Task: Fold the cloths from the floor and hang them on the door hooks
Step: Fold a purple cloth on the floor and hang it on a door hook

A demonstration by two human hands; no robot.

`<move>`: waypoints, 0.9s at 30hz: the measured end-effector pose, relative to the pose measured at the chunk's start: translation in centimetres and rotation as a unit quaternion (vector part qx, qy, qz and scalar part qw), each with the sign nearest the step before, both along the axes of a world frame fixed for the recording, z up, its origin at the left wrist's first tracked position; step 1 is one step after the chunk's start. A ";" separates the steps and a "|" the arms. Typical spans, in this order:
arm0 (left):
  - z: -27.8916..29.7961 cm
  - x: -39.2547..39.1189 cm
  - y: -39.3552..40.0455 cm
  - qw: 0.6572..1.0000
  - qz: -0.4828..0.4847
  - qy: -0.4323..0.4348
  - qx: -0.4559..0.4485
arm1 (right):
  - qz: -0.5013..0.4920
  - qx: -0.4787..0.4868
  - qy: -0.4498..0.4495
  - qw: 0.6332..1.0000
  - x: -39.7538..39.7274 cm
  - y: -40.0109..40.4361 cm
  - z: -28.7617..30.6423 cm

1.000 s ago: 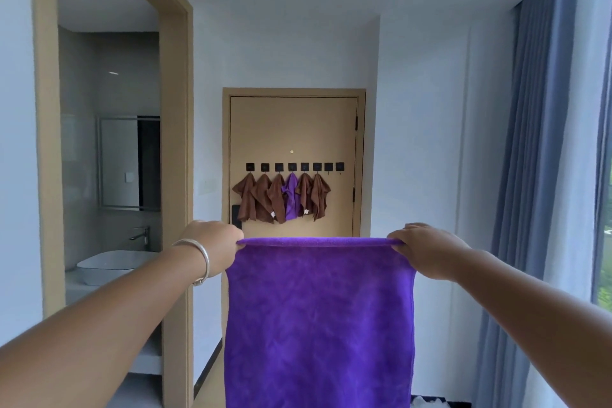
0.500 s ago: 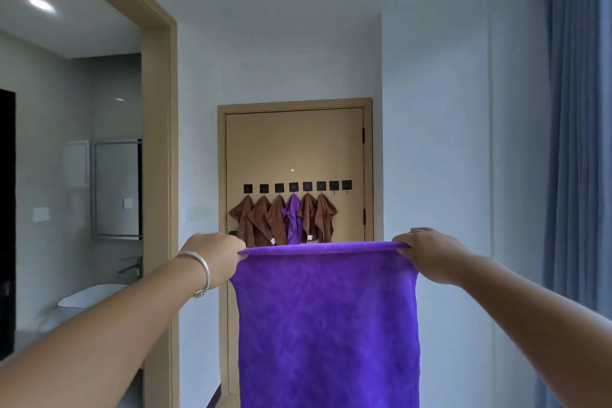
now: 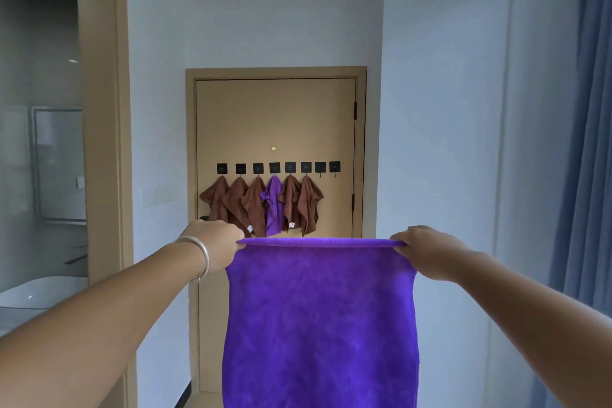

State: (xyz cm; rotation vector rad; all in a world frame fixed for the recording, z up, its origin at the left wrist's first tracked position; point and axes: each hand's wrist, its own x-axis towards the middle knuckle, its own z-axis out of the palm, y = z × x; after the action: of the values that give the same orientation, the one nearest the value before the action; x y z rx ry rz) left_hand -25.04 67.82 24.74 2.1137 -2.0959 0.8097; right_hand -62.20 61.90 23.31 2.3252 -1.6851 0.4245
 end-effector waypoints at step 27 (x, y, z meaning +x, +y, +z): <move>-0.2 9.9 -37.4 0.999 -0.023 0.017 0.030 | -0.039 0.002 0.014 0.999 10.3 -36.7 1.1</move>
State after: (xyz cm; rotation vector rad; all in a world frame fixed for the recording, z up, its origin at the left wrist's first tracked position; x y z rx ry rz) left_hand -15.15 30.42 24.56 2.0851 -2.1691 0.7092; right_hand -51.88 25.19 24.41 2.2473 -1.7587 0.3723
